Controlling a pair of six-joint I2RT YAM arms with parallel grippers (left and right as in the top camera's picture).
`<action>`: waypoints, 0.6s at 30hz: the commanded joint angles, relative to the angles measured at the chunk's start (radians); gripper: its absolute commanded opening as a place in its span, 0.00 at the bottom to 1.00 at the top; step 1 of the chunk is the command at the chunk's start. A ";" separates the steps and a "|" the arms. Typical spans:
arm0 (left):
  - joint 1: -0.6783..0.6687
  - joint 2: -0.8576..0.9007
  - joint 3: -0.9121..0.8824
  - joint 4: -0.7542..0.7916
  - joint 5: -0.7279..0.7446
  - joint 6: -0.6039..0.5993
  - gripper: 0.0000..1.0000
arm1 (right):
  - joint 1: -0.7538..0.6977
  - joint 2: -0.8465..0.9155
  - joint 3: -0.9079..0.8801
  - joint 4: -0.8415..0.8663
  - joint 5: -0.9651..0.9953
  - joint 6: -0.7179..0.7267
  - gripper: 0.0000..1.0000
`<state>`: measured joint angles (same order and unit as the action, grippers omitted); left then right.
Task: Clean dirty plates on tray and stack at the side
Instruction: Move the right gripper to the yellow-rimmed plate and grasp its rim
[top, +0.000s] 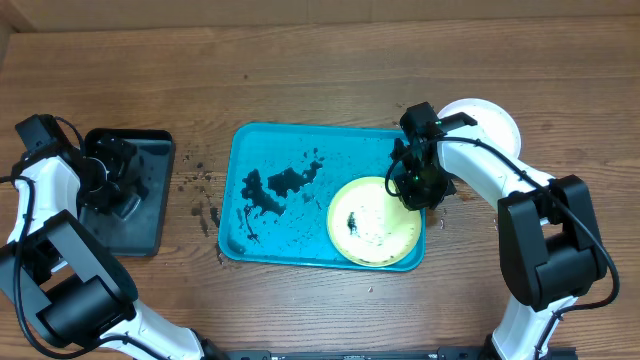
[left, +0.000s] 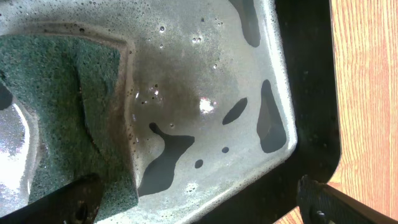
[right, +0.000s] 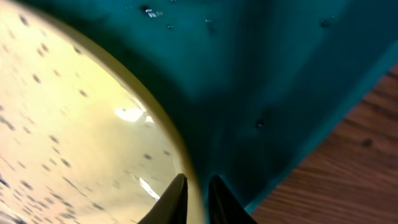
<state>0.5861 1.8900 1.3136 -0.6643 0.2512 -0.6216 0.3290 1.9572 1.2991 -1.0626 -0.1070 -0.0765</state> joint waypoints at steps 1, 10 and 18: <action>-0.004 0.007 -0.008 0.000 0.005 0.008 1.00 | 0.008 0.000 -0.006 0.009 -0.046 0.048 0.04; -0.004 0.007 -0.008 -0.051 0.208 0.001 1.00 | 0.094 0.001 -0.009 0.211 -0.183 0.305 0.04; -0.011 0.006 -0.007 -0.042 0.418 0.240 0.86 | 0.124 0.002 -0.010 0.342 -0.292 0.340 0.04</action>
<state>0.5823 1.8900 1.3132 -0.7090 0.6010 -0.4808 0.4484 1.9572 1.2942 -0.7467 -0.3374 0.2428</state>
